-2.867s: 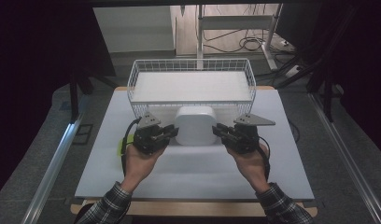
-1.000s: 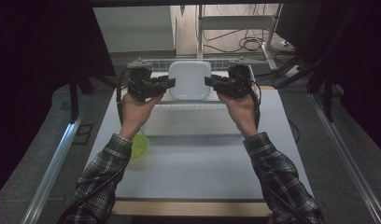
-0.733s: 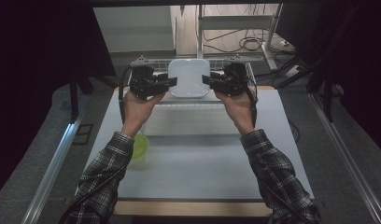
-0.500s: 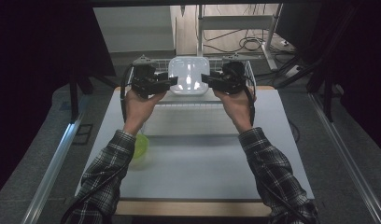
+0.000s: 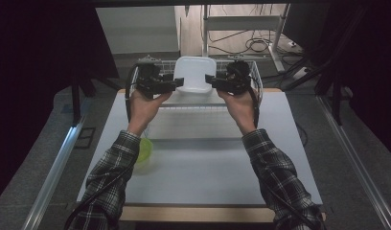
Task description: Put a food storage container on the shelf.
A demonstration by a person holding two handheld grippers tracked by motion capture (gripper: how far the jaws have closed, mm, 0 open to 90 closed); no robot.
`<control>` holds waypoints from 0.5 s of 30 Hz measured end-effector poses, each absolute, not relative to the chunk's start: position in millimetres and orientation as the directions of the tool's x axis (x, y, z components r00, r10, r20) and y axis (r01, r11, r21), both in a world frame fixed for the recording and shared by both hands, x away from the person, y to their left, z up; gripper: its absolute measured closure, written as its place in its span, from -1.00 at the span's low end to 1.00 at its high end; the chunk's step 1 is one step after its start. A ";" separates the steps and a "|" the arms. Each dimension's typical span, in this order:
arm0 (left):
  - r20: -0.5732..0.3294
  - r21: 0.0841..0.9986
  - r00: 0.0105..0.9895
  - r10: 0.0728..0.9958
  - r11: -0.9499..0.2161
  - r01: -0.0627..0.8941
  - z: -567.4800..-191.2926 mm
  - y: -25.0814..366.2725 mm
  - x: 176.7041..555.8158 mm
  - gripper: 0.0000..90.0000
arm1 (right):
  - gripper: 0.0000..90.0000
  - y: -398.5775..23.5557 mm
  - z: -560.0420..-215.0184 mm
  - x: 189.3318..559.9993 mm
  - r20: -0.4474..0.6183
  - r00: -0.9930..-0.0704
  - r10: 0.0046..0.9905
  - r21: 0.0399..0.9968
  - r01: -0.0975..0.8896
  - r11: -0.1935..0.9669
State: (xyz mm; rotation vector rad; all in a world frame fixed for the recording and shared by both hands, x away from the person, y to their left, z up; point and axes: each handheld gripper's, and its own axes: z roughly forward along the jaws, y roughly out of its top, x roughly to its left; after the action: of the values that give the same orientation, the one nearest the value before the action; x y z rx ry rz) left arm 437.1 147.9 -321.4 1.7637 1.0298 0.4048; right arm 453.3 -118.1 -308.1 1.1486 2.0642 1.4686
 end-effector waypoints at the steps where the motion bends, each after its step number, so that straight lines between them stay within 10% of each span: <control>1: -0.189 0.883 0.584 0.790 -0.125 0.453 -321.8 148.1 438.3 0.09 | 0.13 -118.2 -308.3 454.4 0.166 -0.604 0.780 0.904 0.410 0.126; 15: -0.226 0.883 0.570 0.790 -0.081 0.463 -321.4 146.0 445.5 -0.02 | 0.15 -115.5 -308.4 463.5 0.119 -0.560 0.820 0.910 0.392 0.136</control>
State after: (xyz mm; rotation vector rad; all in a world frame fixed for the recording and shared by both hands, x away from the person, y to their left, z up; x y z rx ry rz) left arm 445.5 146.0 -321.4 1.7230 1.0460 0.3780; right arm 463.5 -115.5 -308.4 1.1642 2.0098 1.4078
